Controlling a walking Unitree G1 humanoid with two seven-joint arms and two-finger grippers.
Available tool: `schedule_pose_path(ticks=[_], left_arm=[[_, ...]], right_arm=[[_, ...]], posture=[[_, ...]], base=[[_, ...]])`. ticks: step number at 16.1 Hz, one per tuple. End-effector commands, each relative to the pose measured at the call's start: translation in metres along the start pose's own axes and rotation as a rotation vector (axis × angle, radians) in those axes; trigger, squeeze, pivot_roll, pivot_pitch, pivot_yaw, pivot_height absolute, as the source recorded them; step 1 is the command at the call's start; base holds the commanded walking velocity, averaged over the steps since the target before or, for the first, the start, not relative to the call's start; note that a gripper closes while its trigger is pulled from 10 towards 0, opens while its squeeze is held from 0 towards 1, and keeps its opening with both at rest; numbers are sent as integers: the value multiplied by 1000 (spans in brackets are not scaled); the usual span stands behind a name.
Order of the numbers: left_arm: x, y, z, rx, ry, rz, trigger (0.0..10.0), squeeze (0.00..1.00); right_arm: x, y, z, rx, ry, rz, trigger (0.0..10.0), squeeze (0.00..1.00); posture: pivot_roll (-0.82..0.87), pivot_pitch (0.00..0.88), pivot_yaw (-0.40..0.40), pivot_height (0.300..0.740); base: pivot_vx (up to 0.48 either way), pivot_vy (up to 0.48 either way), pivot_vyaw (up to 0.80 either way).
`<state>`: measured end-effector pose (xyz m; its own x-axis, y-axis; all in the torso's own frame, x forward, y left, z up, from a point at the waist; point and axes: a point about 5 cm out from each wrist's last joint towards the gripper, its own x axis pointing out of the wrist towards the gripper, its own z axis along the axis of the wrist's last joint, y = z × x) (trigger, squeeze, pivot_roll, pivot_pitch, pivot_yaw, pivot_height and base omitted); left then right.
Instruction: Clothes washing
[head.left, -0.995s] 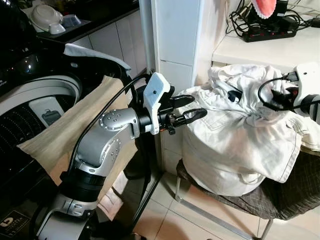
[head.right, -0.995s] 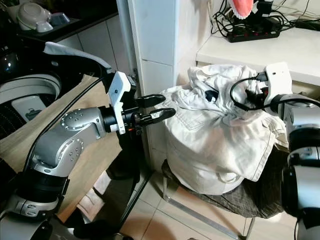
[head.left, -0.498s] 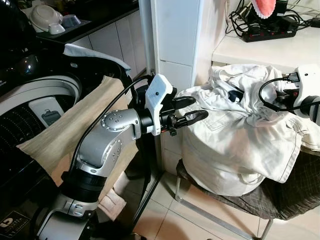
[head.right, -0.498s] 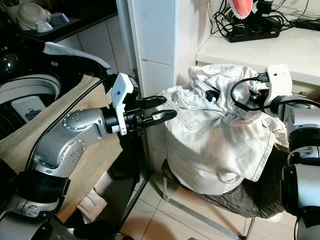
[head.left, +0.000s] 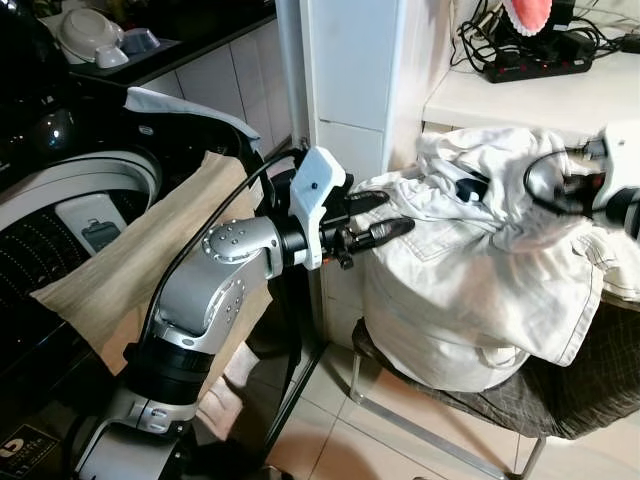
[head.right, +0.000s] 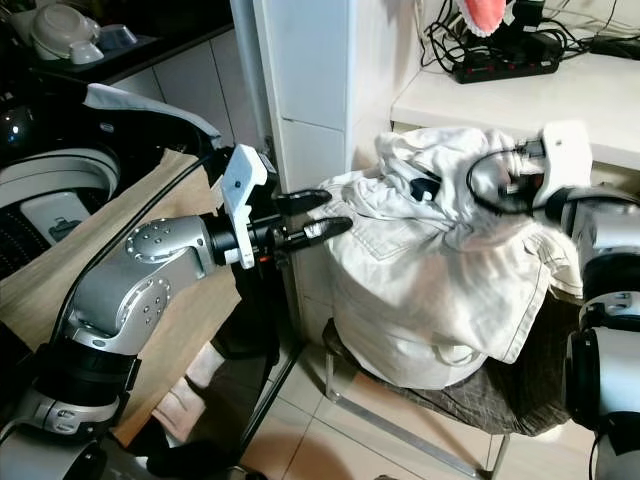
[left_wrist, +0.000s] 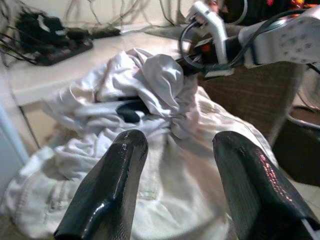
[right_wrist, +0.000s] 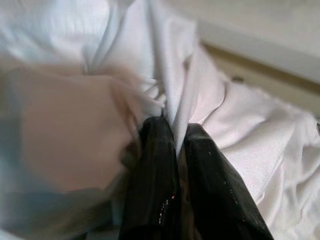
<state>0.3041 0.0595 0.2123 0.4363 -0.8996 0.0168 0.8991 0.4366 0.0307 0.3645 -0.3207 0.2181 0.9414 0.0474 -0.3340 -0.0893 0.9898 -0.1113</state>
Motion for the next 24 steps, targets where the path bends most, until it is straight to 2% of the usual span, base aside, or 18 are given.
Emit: schedule_pose_path(ticks=[1, 3, 4, 5, 7, 8, 9, 11, 12, 13, 14, 18, 20, 22, 23, 24], left_arm=[[-3, 11, 9, 35, -28, 74, 10000, 0], [-2, 18, 14, 46, -57, 129, 10000, 0], [0, 26, 22, 78, -93, 202, 10000, 0], [2, 29, 26, 87, -117, 225, 10000, 0], [7, 28, 41, 66, -211, 227, 10000, 0], [10, 27, 47, 66, -245, 230, 10000, 965], [14, 23, 56, 85, -291, 218, 10000, 1000], [20, 20, 72, 84, -380, 232, 10000, 1000], [20, 19, 75, 67, -409, 233, 10000, 1000], [20, 15, 85, 0, -494, 202, 10000, 1000], [21, 14, 87, -16, -518, 189, 10000, 1000], [30, 8, 83, 1, -500, 189, 10000, 1000], [36, -3, 83, -59, -513, 113, 10000, 1000], [40, -9, 81, -72, -502, 74, 10000, 1000], [41, -11, 79, -59, -488, 65, 10000, 1000], [45, -11, 71, -9, -419, 87, 10000, 1000]], right_arm=[[-13, -3, 38, 22, -134, 23, 0, 0], [-27, -4, 59, 38, -215, 44, 0, 0], [-46, -1, 90, 63, -332, 95, 0, 0], [-56, 3, 105, 68, -386, 133, 0, 0], [-75, 23, 141, 92, -499, 263, 0, 0], [-80, 32, 153, 100, -529, 311, 0, 0], [-87, 49, 167, 116, -567, 393, 0, 0], [-91, 74, 177, 133, -582, 512, 0, 0], [-91, 77, 177, 134, -577, 527, 0, 0], [-88, 86, 175, 160, -564, 594, 0, 0], [-87, 91, 174, 177, -559, 633, 0, 0], [-76, 113, 160, 237, -509, 703, 0, 0], [-75, 123, 158, 246, -496, 746, 0, 0], [-74, 129, 156, 249, -486, 773, 0, 0], [-75, 132, 155, 254, -483, 789, 0, 0], [-77, 140, 155, 266, -482, 827, 0, 0]], posture=[[-97, 0, 94, 740], [-102, 0, 99, 740], [-114, 0, 106, 740], [-125, 0, 110, 740], [-139, 0, 116, 740], [-148, 0, 116, 740], [-155, 0, 111, 740], [-156, 0, 102, 740], [-153, 0, 97, 740], [-148, 0, 90, 740], [-142, 0, 81, 740], [-127, 0, 65, 740], [-127, 0, 66, 740], [-127, 0, 66, 740], [-127, 0, 66, 740], [-129, 0, 68, 740]], base=[[0, 0, 0], [0, 0, 0], [0, 0, 0], [0, 0, 0], [0, 0, 0], [0, 0, 0], [0, 0, 0], [0, 0, 0], [0, 0, 0], [0, 0, 0], [0, 0, 0], [0, 0, 0], [0, 0, 0], [0, 0, 0], [0, 0, 0], [0, 0, 0]])
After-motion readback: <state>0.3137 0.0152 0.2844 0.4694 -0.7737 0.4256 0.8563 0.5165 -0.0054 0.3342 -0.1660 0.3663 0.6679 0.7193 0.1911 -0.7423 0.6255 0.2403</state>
